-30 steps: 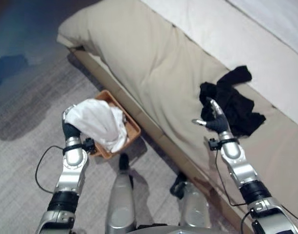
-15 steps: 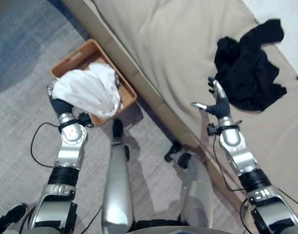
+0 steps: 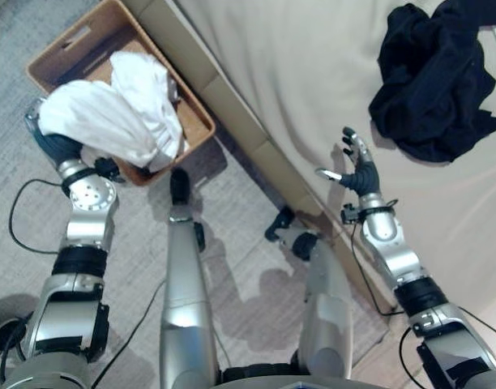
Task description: Pick up clothes into the bucket
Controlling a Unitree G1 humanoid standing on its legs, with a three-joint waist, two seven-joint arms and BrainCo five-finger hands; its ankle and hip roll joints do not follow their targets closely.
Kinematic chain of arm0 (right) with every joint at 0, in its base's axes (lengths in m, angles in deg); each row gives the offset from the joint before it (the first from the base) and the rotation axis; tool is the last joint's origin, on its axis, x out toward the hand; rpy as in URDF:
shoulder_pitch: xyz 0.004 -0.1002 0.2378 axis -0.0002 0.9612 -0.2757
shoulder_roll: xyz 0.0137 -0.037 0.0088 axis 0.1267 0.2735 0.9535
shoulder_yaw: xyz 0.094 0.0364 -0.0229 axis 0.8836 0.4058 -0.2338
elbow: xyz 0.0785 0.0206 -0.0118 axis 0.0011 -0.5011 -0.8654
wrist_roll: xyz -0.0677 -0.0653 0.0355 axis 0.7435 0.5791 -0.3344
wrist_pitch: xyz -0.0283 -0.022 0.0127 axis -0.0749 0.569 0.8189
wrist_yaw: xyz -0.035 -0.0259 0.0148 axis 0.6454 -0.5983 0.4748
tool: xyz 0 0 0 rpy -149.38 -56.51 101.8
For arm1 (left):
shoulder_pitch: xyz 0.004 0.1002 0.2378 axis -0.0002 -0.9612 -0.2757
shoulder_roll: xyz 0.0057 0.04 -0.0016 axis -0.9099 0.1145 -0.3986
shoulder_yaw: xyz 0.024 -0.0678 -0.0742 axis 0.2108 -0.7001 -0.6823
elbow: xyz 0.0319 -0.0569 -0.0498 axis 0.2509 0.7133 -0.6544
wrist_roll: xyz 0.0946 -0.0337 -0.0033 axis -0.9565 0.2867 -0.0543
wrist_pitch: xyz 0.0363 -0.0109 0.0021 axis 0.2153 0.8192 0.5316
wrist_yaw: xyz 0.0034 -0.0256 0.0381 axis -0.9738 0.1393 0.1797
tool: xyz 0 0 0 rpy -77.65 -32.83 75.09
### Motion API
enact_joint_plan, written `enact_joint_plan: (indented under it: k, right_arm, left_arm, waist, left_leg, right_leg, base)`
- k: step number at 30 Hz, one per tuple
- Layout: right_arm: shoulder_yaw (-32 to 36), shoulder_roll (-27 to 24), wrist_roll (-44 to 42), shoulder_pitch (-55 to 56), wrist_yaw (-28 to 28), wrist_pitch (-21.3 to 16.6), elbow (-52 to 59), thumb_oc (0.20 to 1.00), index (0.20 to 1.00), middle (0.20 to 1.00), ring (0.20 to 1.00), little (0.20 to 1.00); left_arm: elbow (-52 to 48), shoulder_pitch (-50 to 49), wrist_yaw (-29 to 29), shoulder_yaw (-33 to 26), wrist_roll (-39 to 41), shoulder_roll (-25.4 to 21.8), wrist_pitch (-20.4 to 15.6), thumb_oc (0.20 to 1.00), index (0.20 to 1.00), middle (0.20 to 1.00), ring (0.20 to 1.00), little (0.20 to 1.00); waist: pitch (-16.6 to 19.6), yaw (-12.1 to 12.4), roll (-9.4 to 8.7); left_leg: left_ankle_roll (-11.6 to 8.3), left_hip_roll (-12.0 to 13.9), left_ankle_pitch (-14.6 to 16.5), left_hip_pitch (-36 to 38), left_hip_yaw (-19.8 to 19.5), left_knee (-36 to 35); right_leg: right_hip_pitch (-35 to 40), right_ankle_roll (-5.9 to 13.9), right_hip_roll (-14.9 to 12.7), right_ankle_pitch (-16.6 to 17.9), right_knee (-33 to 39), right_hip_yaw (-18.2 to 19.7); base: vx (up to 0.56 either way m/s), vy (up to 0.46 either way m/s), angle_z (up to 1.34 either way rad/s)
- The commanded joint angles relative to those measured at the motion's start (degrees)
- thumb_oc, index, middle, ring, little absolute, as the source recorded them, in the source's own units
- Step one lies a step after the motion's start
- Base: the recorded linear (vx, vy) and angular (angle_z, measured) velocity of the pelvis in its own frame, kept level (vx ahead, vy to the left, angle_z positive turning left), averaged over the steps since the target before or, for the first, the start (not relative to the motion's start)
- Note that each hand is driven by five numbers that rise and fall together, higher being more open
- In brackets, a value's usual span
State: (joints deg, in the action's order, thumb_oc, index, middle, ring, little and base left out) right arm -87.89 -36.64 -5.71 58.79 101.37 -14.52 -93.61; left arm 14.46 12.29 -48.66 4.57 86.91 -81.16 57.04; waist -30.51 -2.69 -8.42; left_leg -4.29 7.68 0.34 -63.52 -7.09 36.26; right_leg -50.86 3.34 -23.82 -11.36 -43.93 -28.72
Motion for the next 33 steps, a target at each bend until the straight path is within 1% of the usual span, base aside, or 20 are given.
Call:
enact_joint_plan:
  k: [1,3,6,7,10,12,14,18,21,23,25,26,27,28,29,30,33]
  right_arm:
    - [2.90,-2.15,-2.68,2.64,0.23,-4.54,5.45,1.000,1.000,1.000,1.000,1.000]
    - [3.26,-2.77,-3.25,3.02,-0.16,-4.64,6.57,1.000,1.000,1.000,1.000,1.000]
    - [3.43,-3.01,-3.43,3.11,-0.54,-4.65,7.23,1.000,1.000,1.000,1.000,1.000]
    - [3.24,-3.30,-3.76,3.27,-0.89,-4.86,7.76,1.000,1.000,1.000,1.000,1.000]
    - [2.74,-3.76,-4.16,3.40,-1.21,-4.94,8.16,1.000,1.000,1.000,1.000,1.000]
    - [2.48,-4.02,-4.33,3.17,-1.27,-4.94,8.14,1.000,1.000,1.000,1.000,1.000]
    - [2.37,-4.06,-4.45,3.17,-1.34,-4.99,8.31,1.000,1.000,1.000,1.000,1.000]
    - [2.47,-4.04,-4.33,3.30,-1.49,-4.82,8.70,1.000,1.000,1.000,1.000,1.000]
    - [2.94,-4.41,-4.20,3.96,-1.92,-4.58,9.77,1.000,1.000,1.000,1.000,1.000]
    - [3.39,-4.89,-4.46,4.25,-1.98,-4.56,10.15,1.000,1.000,1.000,1.000,1.000]
    - [3.77,-5.09,-5.22,4.52,-2.40,-4.45,10.36,1.000,1.000,1.000,1.000,1.000]
    - [3.80,-5.11,-5.27,4.56,-2.43,-4.44,10.37,1.000,1.000,1.000,1.000,1.000]
    - [4.23,-5.35,-5.29,4.69,-2.63,-4.29,10.23,1.000,1.000,1.000,1.000,1.000]
    - [4.33,-5.33,-5.40,4.87,-2.87,-4.26,10.32,1.000,1.000,1.000,1.000,1.000]
    - [4.37,-5.32,-5.42,4.90,-2.90,-4.24,10.35,1.000,1.000,1.000,1.000,1.000]
    - [4.44,-5.51,-5.43,5.06,-3.09,-3.95,10.33,1.000,1.000,1.000,1.000,1.000]
    - [4.62,-5.41,-5.35,5.31,-3.35,-3.66,10.60,1.000,1.000,1.000,1.000,1.000]
  left_arm:
    - [0.22,2.00,1.44,-2.54,0.76,-2.81,-2.05,0.200,0.200,0.200,0.200,0.200]
    - [1.48,3.71,1.41,-1.37,-1.01,-4.78,-0.07,0.200,0.200,0.200,0.200,0.200]
    - [2.80,5.35,1.15,-0.44,-1.28,-5.90,0.41,0.200,0.200,0.200,0.200,0.200]
    - [4.08,6.96,1.04,0.36,-1.09,-7.39,0.72,0.200,0.200,0.200,0.200,0.200]
    - [7.07,9.80,-0.06,1.79,0.99,-9.00,0.92,0.200,0.200,0.200,0.200,0.200]
    - [9.08,11.18,-1.05,3.25,0.96,-10.04,1.31,0.200,0.200,0.200,0.200,0.200]
    - [10.33,11.74,-1.58,3.81,1.26,-9.90,1.42,0.200,0.200,0.200,0.200,0.200]
    - [12.51,10.94,-3.14,3.71,2.27,-8.09,2.44,0.200,0.200,0.200,0.200,0.200]
    - [14.70,9.85,-4.46,3.39,2.92,-5.74,4.12,0.200,0.200,0.200,0.200,0.200]
    - [15.94,9.76,-4.96,3.33,3.35,-5.28,4.59,0.200,0.200,0.200,0.200,0.200]
    - [17.17,9.68,-7.16,3.96,4.37,-4.77,5.49,0.200,0.200,0.200,0.200,0.200]
    - [17.27,9.74,-7.30,4.00,4.47,-4.81,5.47,0.200,0.200,0.200,0.200,0.200]
    - [17.12,9.68,-8.68,4.57,3.97,-5.18,6.35,0.727,0.727,0.727,0.727,0.727]
    - [17.27,9.85,-9.15,4.86,4.18,-5.35,6.66,1.000,1.000,1.000,1.000,1.000]
    - [17.31,9.89,-9.20,4.91,4.22,-5.38,6.66,1.000,1.000,1.000,1.000,1.000]
    - [18.49,10.27,-10.92,5.19,5.11,-5.55,7.62,1.000,1.000,1.000,1.000,1.000]
    - [18.44,10.95,-10.95,5.54,4.70,-6.00,8.10,1.000,1.000,1.000,1.000,1.000]
  waist:
    - [2.66,0.51,-1.80]
    - [2.85,-0.10,-1.91]
    - [3.24,-0.49,-2.11]
    - [3.49,-1.00,-2.15]
    - [4.03,-1.59,-2.30]
    - [4.13,-1.87,-2.33]
    - [4.27,-1.99,-2.32]
    - [4.55,-2.27,-2.34]
    - [5.12,-2.59,-2.33]
    - [5.48,-2.80,-2.41]
    - [5.93,-3.00,-2.19]
    - [5.98,-2.99,-2.18]
    - [6.28,-3.00,-1.90]
    - [6.49,-3.08,-1.80]
    - [6.52,-3.06,-1.80]
    - [6.85,-3.18,-1.60]
    - [7.09,-3.18,-1.46]
  left_leg:
    - [0.92,1.01,5.34,-1.34,2.26,4.69]
    - [1.00,1.17,5.43,-3.05,2.12,5.34]
    - [1.08,1.14,5.57,-4.04,2.17,5.89]
    - [1.10,1.43,5.69,-4.68,2.22,6.32]
    - [1.17,1.55,5.83,-5.83,2.03,6.98]
    - [1.20,1.54,5.99,-6.47,2.00,7.53]
    - [1.23,1.53,6.05,-6.97,1.90,7.80]
    - [1.46,1.39,6.64,-8.28,1.77,9.30]
    - [1.75,1.18,7.40,-9.58,1.43,11.60]
    - [1.88,1.16,7.76,-10.03,1.42,12.75]
    - [2.00,1.08,8.02,-10.42,1.39,13.47]
    - [2.01,1.08,8.06,-10.49,1.38,13.53]
    - [2.10,1.10,8.23,-10.69,1.49,13.76]
    - [2.14,1.12,8.25,-10.73,1.49,13.88]
    - [2.15,1.11,8.26,-10.78,1.49,13.91]
    - [2.14,1.18,8.26,-10.87,1.48,13.86]
    - [2.17,1.14,8.18,-10.94,1.46,13.59]
  right_leg:
    - [-3.40,5.73,0.86,9.94,6.97,6.42]
    - [-4.93,5.70,1.04,10.05,6.61,6.68]
    - [-5.91,5.74,1.26,10.14,6.49,6.82]
    - [-6.63,5.80,1.27,10.21,6.30,6.88]
    - [-7.77,5.89,1.34,10.24,5.83,7.09]
    - [-8.42,5.91,1.34,10.24,5.31,7.20]
    - [-8.82,5.94,1.27,10.08,5.07,7.14]
    - [-10.09,5.71,1.62,9.64,4.03,7.47]
    - [-11.68,5.30,2.05,8.95,2.31,8.18]
    - [-12.21,5.19,2.07,8.67,1.30,8.25]
    - [-12.73,5.10,2.13,8.38,0.59,8.51]
    - [-12.81,5.11,2.12,8.35,0.52,8.52]
    - [-13.12,5.03,2.16,8.28,0.30,8.68]
    - [-13.26,5.01,2.09,8.23,0.21,8.71]
    - [-13.30,5.01,2.08,8.21,0.18,8.71]
    - [-13.37,5.01,2.13,8.21,0.20,8.76]
    - [-13.36,5.03,2.17,8.32,0.44,8.75]
  base:
    - [0.00,0.026,-0.04]
    - [0.00,0.030,-0.04]
    - [0.00,0.017,-0.05]
    - [0.00,0.000,0.00]
    - [0.00,0.010,-0.03]
    - [0.00,0.013,-0.06]
    - [0.00,0.012,-0.03]
    - [0.00,0.005,-0.01]
    - [0.02,0.030,-0.05]
    - [0.01,0.028,-0.06]
    - [0.01,0.023,-0.08]
    - [0.00,0.034,-0.06]
    - [0.00,0.031,-0.03]
    - [0.00,0.030,-0.01]
    - [0.00,0.000,0.00]
    - [0.00,0.000,0.00]
    - [0.00,0.000,0.00]
